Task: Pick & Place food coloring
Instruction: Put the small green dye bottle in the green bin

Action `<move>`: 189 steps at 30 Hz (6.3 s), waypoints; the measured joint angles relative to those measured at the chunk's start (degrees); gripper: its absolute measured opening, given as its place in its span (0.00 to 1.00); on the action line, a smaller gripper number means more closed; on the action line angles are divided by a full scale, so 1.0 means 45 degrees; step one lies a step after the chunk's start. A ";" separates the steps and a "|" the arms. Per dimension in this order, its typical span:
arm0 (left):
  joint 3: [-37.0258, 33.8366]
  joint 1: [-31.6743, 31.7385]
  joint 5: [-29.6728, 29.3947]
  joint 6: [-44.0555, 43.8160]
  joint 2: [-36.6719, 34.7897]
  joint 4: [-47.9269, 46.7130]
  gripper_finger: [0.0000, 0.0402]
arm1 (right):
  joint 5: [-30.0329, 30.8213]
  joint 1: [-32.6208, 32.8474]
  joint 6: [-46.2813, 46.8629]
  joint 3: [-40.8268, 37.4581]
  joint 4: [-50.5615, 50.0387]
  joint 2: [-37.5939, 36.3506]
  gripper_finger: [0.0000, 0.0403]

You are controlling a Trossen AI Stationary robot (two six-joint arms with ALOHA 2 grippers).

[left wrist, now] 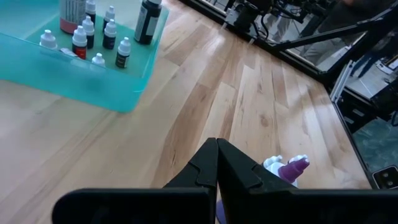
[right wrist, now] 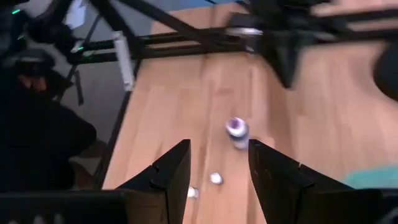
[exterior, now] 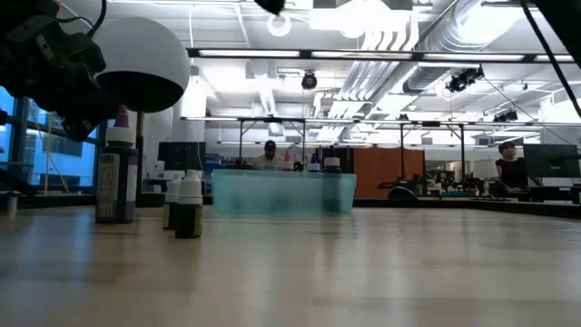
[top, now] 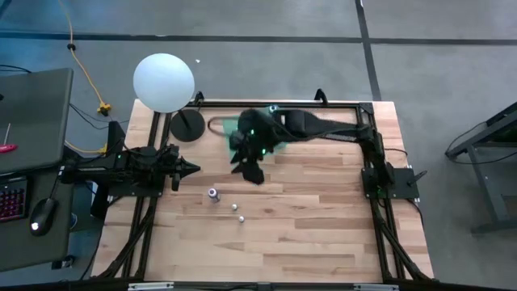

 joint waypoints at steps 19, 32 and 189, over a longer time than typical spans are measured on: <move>0.0000 0.0000 0.0015 0.0000 0.0000 0.0000 0.00 | 0.3472 0.3190 0.0026 0.0000 -0.0380 0.0749 0.38; 0.0000 0.0000 0.0019 0.0000 0.0000 0.0000 0.00 | 0.2310 0.3531 -0.0998 -0.0024 -0.1382 0.3629 0.38; 0.0005 -0.0004 0.0017 0.0000 0.0005 -0.0002 0.00 | 1.0391 0.9007 1.6298 -0.3771 -0.1268 0.1926 0.46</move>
